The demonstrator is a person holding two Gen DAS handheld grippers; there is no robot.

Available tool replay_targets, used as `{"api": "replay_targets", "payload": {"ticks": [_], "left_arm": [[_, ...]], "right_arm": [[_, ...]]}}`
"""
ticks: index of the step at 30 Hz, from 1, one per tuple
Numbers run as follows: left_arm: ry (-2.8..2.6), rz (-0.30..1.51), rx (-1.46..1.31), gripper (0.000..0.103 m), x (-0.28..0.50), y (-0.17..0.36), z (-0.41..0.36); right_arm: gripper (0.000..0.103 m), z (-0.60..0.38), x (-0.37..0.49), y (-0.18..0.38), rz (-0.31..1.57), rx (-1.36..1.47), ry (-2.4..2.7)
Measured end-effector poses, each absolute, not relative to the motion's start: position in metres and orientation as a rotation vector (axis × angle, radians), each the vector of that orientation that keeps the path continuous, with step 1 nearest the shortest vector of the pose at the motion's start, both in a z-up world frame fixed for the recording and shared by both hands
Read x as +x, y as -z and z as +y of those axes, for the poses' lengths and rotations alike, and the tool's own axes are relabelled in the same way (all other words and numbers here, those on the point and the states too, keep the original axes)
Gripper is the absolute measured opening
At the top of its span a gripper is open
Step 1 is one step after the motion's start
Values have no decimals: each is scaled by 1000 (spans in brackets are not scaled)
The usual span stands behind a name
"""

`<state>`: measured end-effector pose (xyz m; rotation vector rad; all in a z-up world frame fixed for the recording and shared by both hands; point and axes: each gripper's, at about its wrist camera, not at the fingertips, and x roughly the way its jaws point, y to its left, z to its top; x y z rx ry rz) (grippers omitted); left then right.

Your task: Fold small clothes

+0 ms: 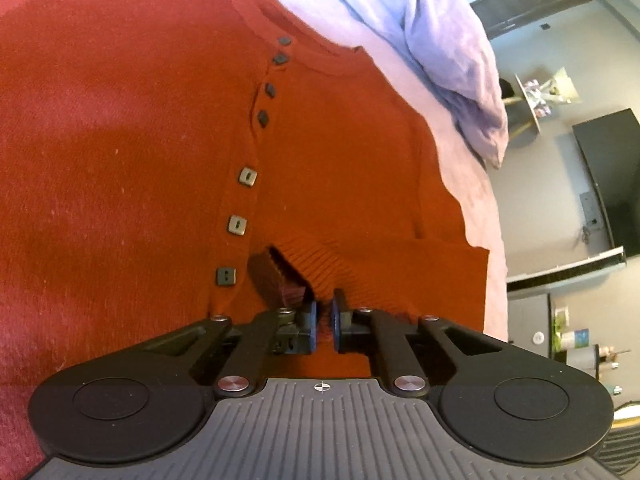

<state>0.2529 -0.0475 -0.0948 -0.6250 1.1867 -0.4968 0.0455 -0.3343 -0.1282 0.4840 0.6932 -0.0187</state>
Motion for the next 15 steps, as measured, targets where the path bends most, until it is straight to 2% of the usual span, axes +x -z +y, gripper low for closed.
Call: {"api": "replay_targets", "payload": {"ticks": [6,11,15], "left_arm": [[532,1076,-585,5,253,65,-29],[521,966,-546,5,258,35,4],[443,926,-435,5,262,29,28]], "right_arm": [[26,-336,51,126,705,494,10],[39,-342,56,124,704,546,-12],[41,-344,62,124,696,574,-5]]}}
